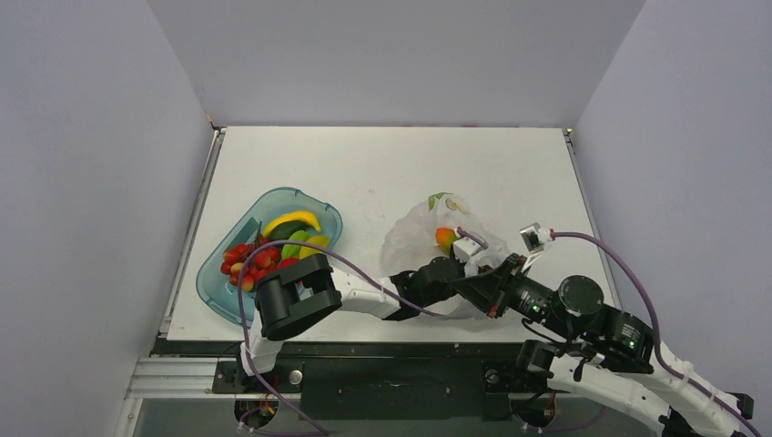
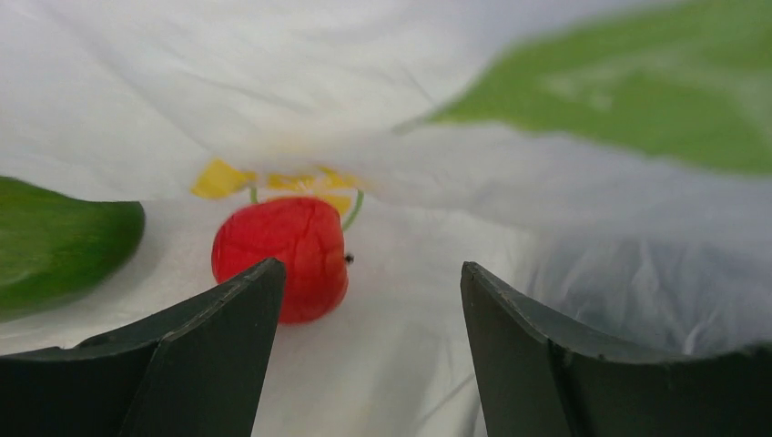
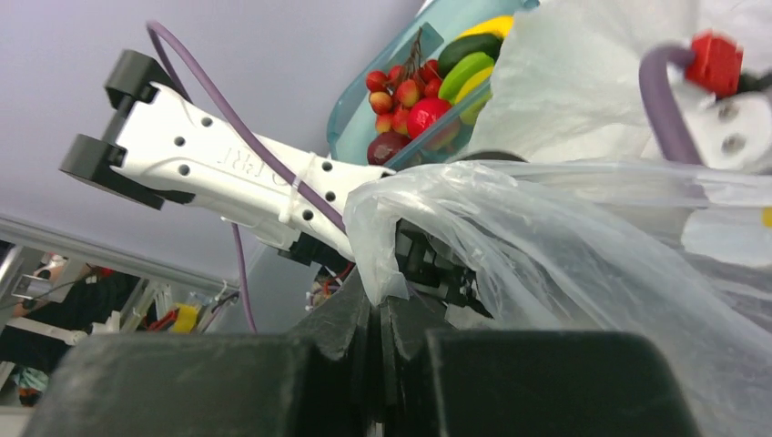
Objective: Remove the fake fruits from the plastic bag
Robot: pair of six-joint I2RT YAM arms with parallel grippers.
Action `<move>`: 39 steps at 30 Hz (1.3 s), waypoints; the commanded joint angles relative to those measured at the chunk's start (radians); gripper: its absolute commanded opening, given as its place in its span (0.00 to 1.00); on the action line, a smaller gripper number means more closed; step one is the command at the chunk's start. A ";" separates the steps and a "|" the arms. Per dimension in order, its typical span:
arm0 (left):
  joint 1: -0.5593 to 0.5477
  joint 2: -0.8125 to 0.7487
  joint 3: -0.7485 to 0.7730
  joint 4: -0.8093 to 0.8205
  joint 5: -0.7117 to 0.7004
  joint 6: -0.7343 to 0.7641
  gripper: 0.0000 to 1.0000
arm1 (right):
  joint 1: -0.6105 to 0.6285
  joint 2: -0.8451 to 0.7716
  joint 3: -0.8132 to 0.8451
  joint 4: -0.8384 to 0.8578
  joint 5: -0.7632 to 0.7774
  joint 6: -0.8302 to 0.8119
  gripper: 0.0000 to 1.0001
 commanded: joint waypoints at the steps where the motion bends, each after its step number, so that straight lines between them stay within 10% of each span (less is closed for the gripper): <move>1: -0.030 0.043 0.048 -0.142 0.037 0.099 0.68 | 0.008 -0.074 -0.029 0.061 0.063 0.010 0.00; 20: -0.031 0.224 0.228 -0.152 -0.142 0.054 0.66 | 0.008 -0.125 -0.061 -0.061 0.090 0.043 0.00; 39: 0.004 0.016 0.044 -0.086 -0.064 0.062 0.12 | 0.006 -0.178 -0.043 -0.246 0.274 0.021 0.00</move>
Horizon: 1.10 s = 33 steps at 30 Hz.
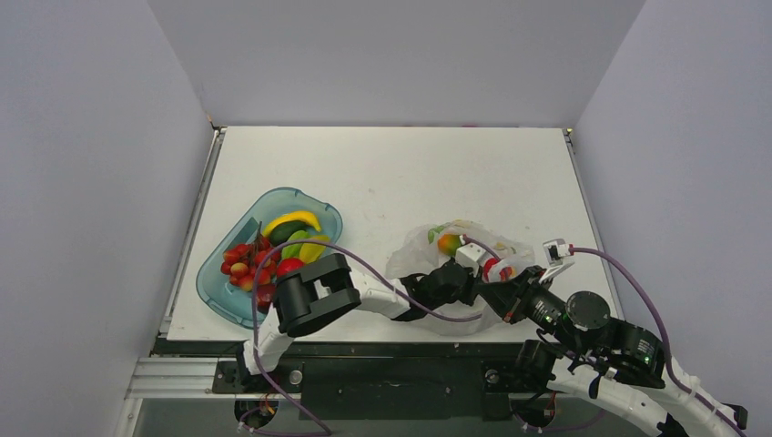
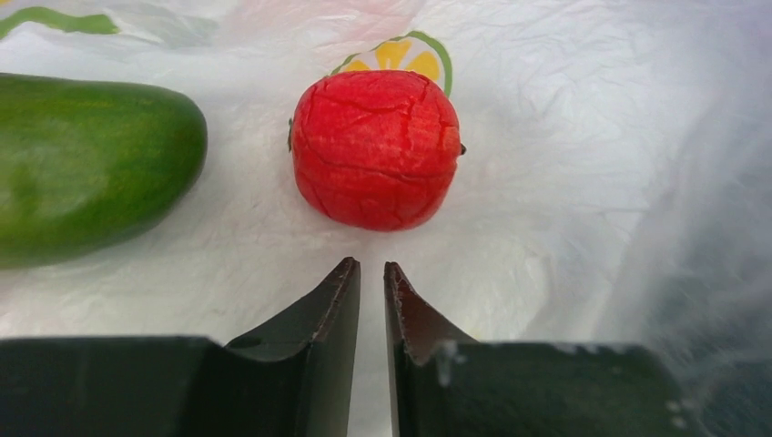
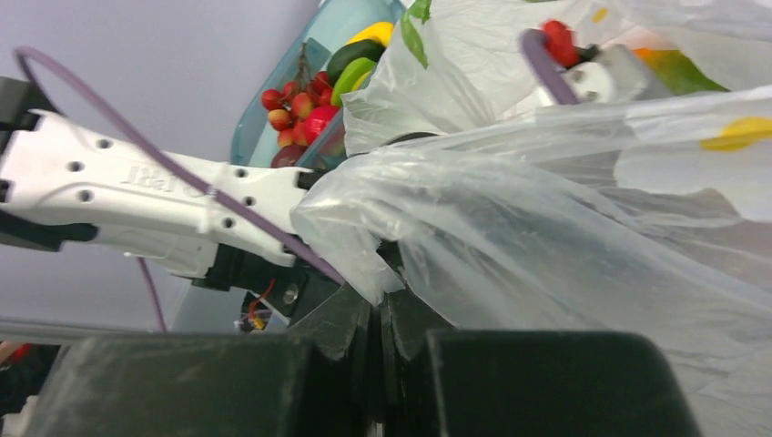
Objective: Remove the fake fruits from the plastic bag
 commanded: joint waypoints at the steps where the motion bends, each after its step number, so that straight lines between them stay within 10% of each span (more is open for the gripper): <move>1: 0.011 -0.154 -0.062 0.033 0.034 0.016 0.11 | 0.007 0.001 0.019 -0.057 0.095 -0.013 0.00; 9: 0.018 -0.279 -0.121 -0.063 0.096 0.024 0.02 | 0.007 0.027 0.020 -0.103 0.154 -0.018 0.00; 14: 0.041 -0.227 -0.078 -0.042 0.166 -0.045 0.31 | 0.008 0.034 0.031 -0.099 0.139 -0.020 0.00; 28: 0.104 -0.191 -0.086 0.108 0.149 -0.199 0.50 | 0.005 0.226 0.135 0.152 -0.034 -0.050 0.00; 33: 0.120 -0.335 -0.242 0.099 0.149 -0.177 0.81 | 0.006 0.362 0.197 0.335 -0.176 -0.087 0.00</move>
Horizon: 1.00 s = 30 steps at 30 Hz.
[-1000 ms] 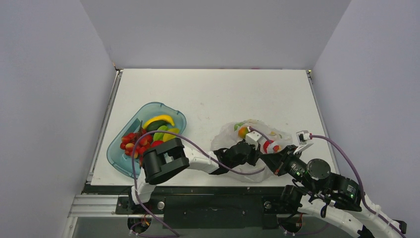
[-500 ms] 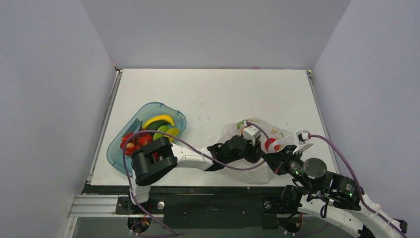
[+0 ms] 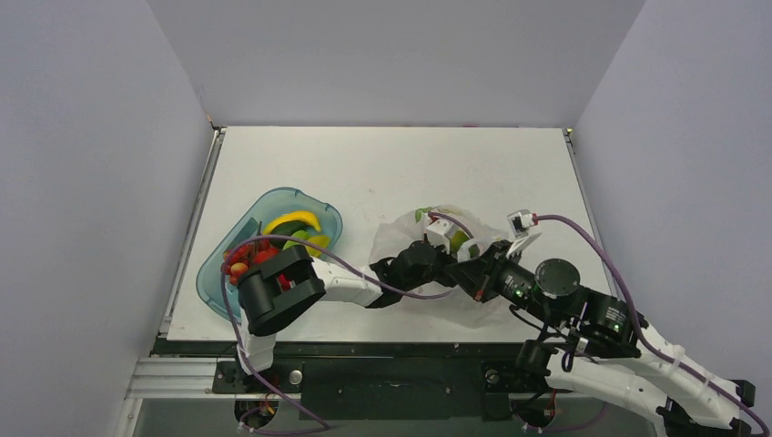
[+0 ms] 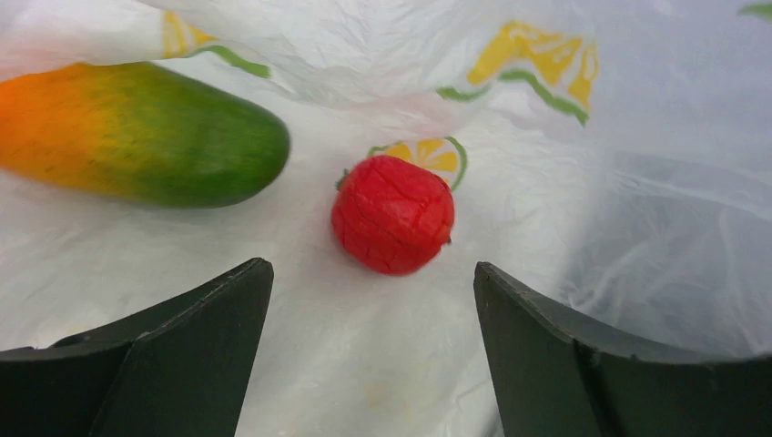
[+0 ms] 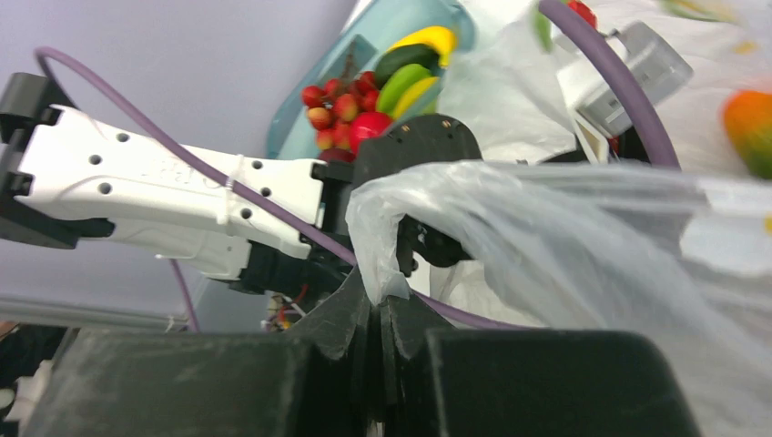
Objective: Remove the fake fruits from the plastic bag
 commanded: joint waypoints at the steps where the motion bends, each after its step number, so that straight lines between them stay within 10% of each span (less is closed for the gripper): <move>1: 0.012 -0.161 -0.105 0.041 -0.001 0.006 0.84 | 0.006 0.107 0.067 0.224 -0.151 -0.049 0.00; 5: -0.005 -0.215 -0.156 0.003 0.002 0.028 0.97 | 0.004 0.123 0.048 0.248 -0.171 -0.055 0.00; 26: -0.075 0.081 0.108 -0.159 -0.190 0.142 0.86 | 0.005 -0.093 -0.099 0.152 -0.079 0.039 0.00; 30: -0.078 0.095 0.125 -0.059 -0.128 0.142 0.97 | 0.005 -0.108 -0.115 0.150 -0.078 0.053 0.00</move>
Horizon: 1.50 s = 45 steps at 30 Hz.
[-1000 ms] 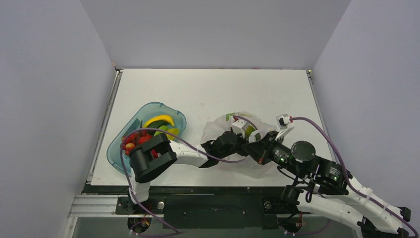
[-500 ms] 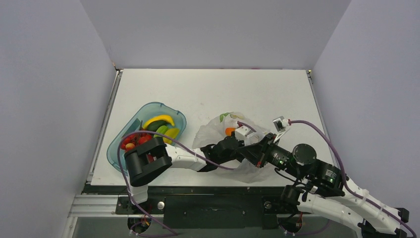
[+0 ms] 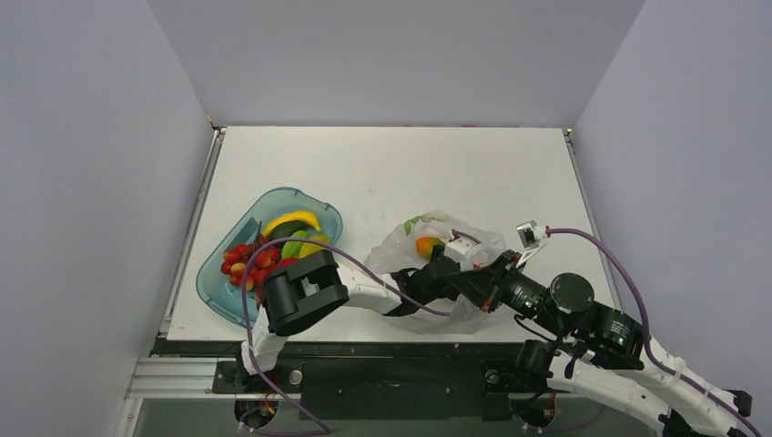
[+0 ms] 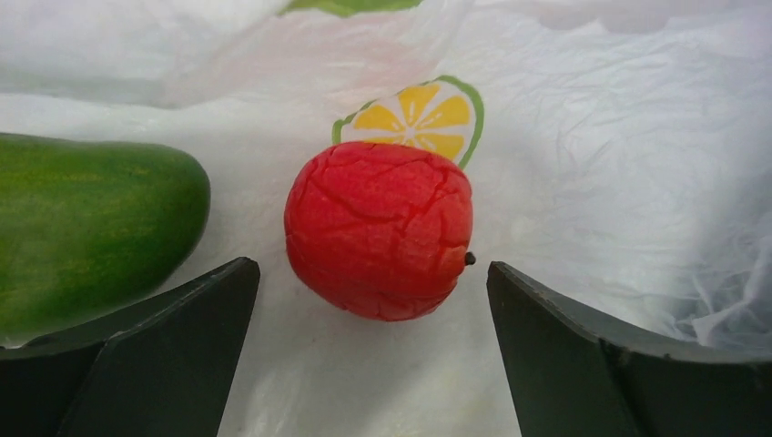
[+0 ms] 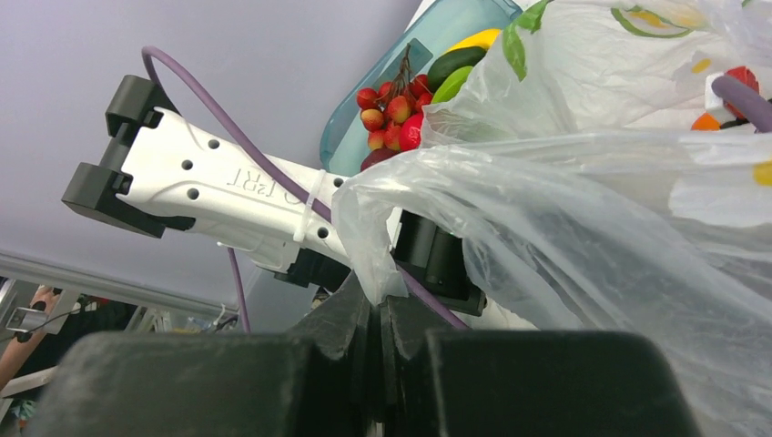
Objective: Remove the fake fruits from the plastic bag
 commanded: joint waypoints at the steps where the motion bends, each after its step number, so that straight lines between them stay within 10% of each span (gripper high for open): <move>1: -0.002 0.009 0.051 0.135 0.025 0.002 0.97 | 0.005 -0.023 -0.016 0.006 0.024 0.022 0.00; 16: -0.009 0.176 0.235 0.054 -0.216 -0.082 0.92 | 0.006 0.010 0.015 0.043 -0.023 0.041 0.00; 25: -0.005 0.209 0.280 0.000 -0.196 -0.041 0.46 | 0.007 -0.012 0.016 -0.033 0.039 0.026 0.00; 45: 0.134 -0.222 0.137 -0.229 0.393 -0.148 0.05 | 0.006 -0.009 -0.079 -0.188 0.310 -0.064 0.00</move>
